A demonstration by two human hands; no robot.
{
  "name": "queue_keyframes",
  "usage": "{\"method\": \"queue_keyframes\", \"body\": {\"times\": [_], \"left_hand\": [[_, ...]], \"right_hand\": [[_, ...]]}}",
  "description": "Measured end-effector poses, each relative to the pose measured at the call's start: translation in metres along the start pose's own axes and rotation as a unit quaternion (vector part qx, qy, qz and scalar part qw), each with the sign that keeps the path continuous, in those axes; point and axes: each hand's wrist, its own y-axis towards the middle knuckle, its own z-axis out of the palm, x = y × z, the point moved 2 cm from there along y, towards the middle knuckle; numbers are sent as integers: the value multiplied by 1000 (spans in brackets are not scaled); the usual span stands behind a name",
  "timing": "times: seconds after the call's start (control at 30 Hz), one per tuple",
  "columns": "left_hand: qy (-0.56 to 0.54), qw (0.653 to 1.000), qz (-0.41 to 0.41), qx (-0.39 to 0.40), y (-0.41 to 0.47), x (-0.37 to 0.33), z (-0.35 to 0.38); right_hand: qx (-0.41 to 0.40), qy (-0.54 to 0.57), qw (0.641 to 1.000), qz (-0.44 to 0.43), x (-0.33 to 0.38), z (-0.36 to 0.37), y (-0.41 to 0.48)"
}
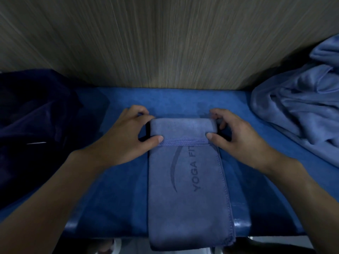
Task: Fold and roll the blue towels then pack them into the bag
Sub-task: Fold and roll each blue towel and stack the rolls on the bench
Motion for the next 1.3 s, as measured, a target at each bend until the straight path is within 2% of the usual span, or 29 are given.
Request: {"method": "queue_keyframes", "body": {"times": [0.33,0.5,0.57,0.67,0.77,0.93,1.03,1.3], "left_hand": [[-56,998,-17,-2,-2,-14,-6],[-131,991,-25,-18,3,-8,-4],[-144,988,-10,-59,3,-12,-4],[-127,986,26,-101,2,-20,-7],[-118,989,62,-71,-2,-21,-7],[-112,992,65,-1,-12,-22,-6],[-121,989,82,6,-15,-22,-3],[-107,993,57,10,-12,-20,0]], "right_hand": [[39,66,995,58,2,-4,2],[19,155,987,39,9,-3,5],[-18,136,990,28,12,-2,8],[-50,71,996,-31,19,-2,10],[-44,53,996,-59,20,-4,7],[22,73,996,-37,21,-8,-9],[44,91,994,-43,21,-7,-15],[43,100,993,-43,18,-7,-19]]}}
